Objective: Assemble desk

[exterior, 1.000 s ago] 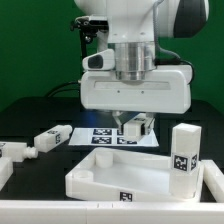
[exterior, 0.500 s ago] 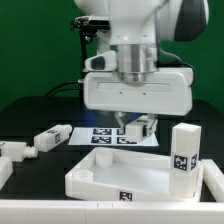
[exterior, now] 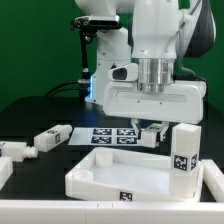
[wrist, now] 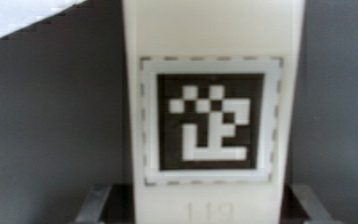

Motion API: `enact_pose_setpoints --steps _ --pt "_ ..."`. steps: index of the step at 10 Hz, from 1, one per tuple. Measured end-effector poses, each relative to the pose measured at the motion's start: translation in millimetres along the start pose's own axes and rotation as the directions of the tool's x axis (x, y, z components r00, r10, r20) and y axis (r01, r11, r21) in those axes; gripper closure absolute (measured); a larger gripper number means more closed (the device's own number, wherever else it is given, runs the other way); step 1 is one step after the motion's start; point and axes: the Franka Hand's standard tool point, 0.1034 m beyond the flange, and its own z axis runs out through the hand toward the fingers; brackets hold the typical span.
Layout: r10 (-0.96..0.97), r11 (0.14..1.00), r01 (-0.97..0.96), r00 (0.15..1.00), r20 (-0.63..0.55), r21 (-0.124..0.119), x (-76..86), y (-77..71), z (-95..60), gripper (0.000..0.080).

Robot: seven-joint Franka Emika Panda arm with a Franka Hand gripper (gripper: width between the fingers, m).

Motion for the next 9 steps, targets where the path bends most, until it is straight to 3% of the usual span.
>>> enact_pose_setpoints --steps 1,3,6,7,9 --pt "0.0 1.0 0.0 1.0 0.0 0.0 -0.1 0.2 0.2 0.0513" --pt "0.0 1.0 0.0 1.0 0.001 -0.001 -0.3 0.4 0.5 0.0196" --pt "-0.002 1.0 0.002 0.999 0.04 -0.006 -1.1 1.9 1.4 0.0152" --pt "0.0 1.0 0.0 0.997 0.073 -0.001 8.7 1.6 -3.2 0.0152" --pt "0.015 1.0 -0.016 0.959 0.282 0.003 28.3 6.4 -14.4 0.0151"
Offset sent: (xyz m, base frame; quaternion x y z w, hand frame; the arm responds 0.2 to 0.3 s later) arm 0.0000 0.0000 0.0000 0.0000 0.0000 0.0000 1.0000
